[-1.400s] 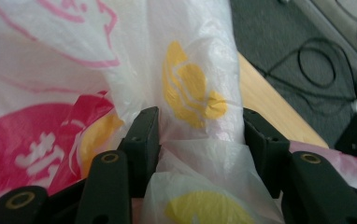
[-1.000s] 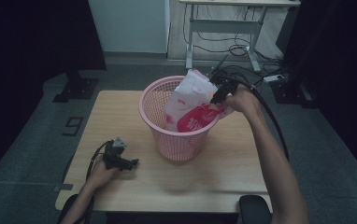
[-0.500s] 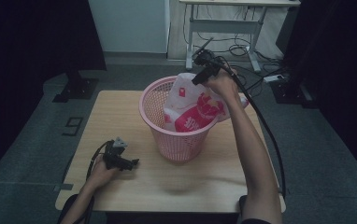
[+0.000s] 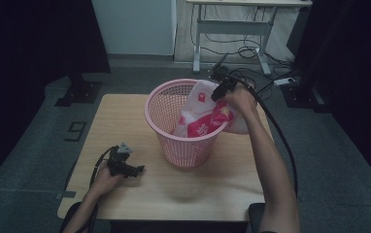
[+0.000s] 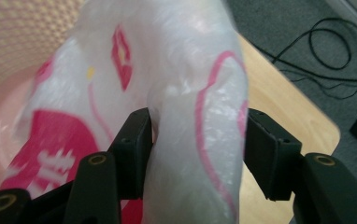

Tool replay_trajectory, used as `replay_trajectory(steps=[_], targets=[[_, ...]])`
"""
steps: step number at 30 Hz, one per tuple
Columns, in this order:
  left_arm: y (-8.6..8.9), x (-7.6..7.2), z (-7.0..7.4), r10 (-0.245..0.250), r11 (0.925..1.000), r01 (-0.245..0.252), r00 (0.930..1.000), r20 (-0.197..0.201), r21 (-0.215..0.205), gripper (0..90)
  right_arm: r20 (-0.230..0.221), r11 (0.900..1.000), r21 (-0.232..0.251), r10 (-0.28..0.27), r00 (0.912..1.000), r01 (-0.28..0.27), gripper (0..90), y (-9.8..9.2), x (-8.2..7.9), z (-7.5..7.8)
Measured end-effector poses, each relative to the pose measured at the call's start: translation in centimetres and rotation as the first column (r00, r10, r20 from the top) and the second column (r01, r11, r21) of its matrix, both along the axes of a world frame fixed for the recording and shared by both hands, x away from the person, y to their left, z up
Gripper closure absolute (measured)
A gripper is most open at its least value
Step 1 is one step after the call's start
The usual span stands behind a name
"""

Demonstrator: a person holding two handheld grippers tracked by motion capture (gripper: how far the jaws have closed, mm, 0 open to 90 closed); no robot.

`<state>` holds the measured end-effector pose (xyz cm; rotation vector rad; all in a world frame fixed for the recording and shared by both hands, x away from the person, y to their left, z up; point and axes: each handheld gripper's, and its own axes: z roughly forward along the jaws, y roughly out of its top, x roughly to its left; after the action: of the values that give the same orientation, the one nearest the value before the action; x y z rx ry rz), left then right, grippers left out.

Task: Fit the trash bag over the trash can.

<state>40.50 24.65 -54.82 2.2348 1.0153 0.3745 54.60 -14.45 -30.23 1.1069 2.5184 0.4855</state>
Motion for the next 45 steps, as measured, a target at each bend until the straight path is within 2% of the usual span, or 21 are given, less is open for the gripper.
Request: replay_trajectory(steps=[2, 4, 5, 9, 11, 14, 16, 19, 21, 22, 25, 26, 30, 34, 37, 38, 39, 42, 45], targets=[[0.0, 0.0, 0.0, 0.001, 1.0, -0.001, 1.0, 0.0, 0.0, 0.0, -0.017, 1.0, 0.001, 0.01, 0.9998, -0.01, 44.3, -0.5, -1.2, 0.3], [0.0, 0.0, 0.0, 0.001, 1.0, -0.001, 1.0, 0.0, 0.0, 0.0, -0.06, 1.0, 0.005, 0.03, 0.9977, -0.03, 41.6, -0.8, -2.4, 0.6], [0.0, 0.0, 0.0, 0.002, 1.0, -0.002, 1.0, 0.0, 0.0, 0.0, -0.061, 0.999, 0.002, 0.039, 0.9974, -0.039, 38.7, -0.9, -2.9, 0.8], [-0.1, 0.0, 0.0, 0.001, 1.0, -0.001, 1.0, 0.0, -0.001, 0.0, 0.027, 0.998, 0.042, 0.036, 0.999, -0.037, 28.4, -1.0, -3.9, 2.6], [-0.2, 0.0, 0.0, 0.001, 1.0, -0.001, 1.0, 0.0, -0.001, 0.0, 0.069, 0.998, 0.046, 0.032, 0.9971, -0.035, 27.6, -0.6, -3.4, 3.4], [-0.2, 0.0, 0.0, 0.002, 1.0, -0.002, 1.0, 0.0, -0.002, 0.0, 0.124, 0.997, 0.063, 0.033, 0.9917, -0.041, 27.7, 0.4, -1.6, 4.0], [-0.2, 0.0, 0.0, 0.002, 1.0, -0.002, 1.0, 0.0, -0.002, 0.0, 0.139, 0.997, 0.061, 0.045, 0.9892, -0.053, 31.9, 1.3, -0.2, 3.9], [-0.2, 0.0, 0.0, 0.001, 1.0, -0.001, 1.0, 0.0, -0.002, 0.0, 0.135, 0.997, 0.048, 0.057, 0.9892, -0.064, 40.2, 2.7, 1.7, 3.0], [-0.2, 0.0, 0.0, 0.0, 1.0, 0.0, 1.0, 0.0, -0.002, 0.0, 0.126, 0.997, 0.027, 0.068, 0.9896, -0.072, 49.5, 3.2, 2.7, 2.2], [-0.2, 0.0, 0.0, -0.002, 1.0, 0.002, 1.0, -0.001, -0.002, 0.0, 0.119, 0.997, 0.019, 0.072, 0.9902, -0.075, 57.3, 3.4, 3.0, 1.9], [-0.2, 0.0, 0.0, -0.006, 1.0, 0.006, 1.0, 0.0, 0.002, 0.0, 0.06, 0.995, 0.04, 0.085, 0.9946, -0.088, 65.1, 3.2, 3.5, 1.3], [-0.2, 0.0, 0.0, -0.006, 1.0, 0.006, 1.0, 0.0, 0.001, 0.0, 0.056, 0.995, 0.042, 0.087, 0.9946, -0.09, 65.8, 2.9, 3.3, 1.2], [-0.2, 0.0, 0.0, -0.005, 1.0, 0.005, 1.0, 0.001, 0.001, 0.0, 0.037, 0.996, 0.044, 0.07, 0.9969, -0.071, 66.2, 1.3, 2.1, 1.2], [-0.2, 0.0, 0.0, -0.006, 1.0, 0.006, 1.0, 0.0, 0.002, 0.0, 0.004, 0.996, 0.066, 0.057, 0.9983, -0.058, 59.5, -0.8, 0.3, 1.3], [-0.2, 0.0, 0.0, -0.005, 1.0, 0.005, 1.0, 0.0, 0.002, 0.0, -0.004, 0.995, 0.083, 0.051, 0.9987, -0.05, 55.5, -2.1, -1.3, 1.4], [-0.2, 0.0, 0.0, -0.005, 1.0, 0.005, 1.0, 0.0, 0.002, 0.0, -0.004, 0.995, 0.083, 0.051, 0.9987, -0.05, 55.5, -2.1, -1.3, 1.4], [-0.2, 0.0, 0.0, -0.005, 1.0, 0.005, 1.0, 0.0, 0.002, 0.0, 0.004, 0.994, 0.097, 0.053, 0.9986, -0.053, 52.0, -2.8, -2.6, 1.5], [-0.2, 0.0, 0.0, -0.006, 1.0, 0.006, 1.0, 0.0, 0.002, 0.0, 0.013, 0.992, 0.113, 0.052, 0.9986, -0.053, 45.4, -3.3, -4.6, 1.7], [-0.1, 0.0, 0.0, -0.009, 1.0, 0.009, 1.0, 0.0, 0.002, 0.0, 0.025, 0.994, 0.099, 0.053, 0.9983, -0.055, 40.2, -3.2, -6.8, 1.8]])
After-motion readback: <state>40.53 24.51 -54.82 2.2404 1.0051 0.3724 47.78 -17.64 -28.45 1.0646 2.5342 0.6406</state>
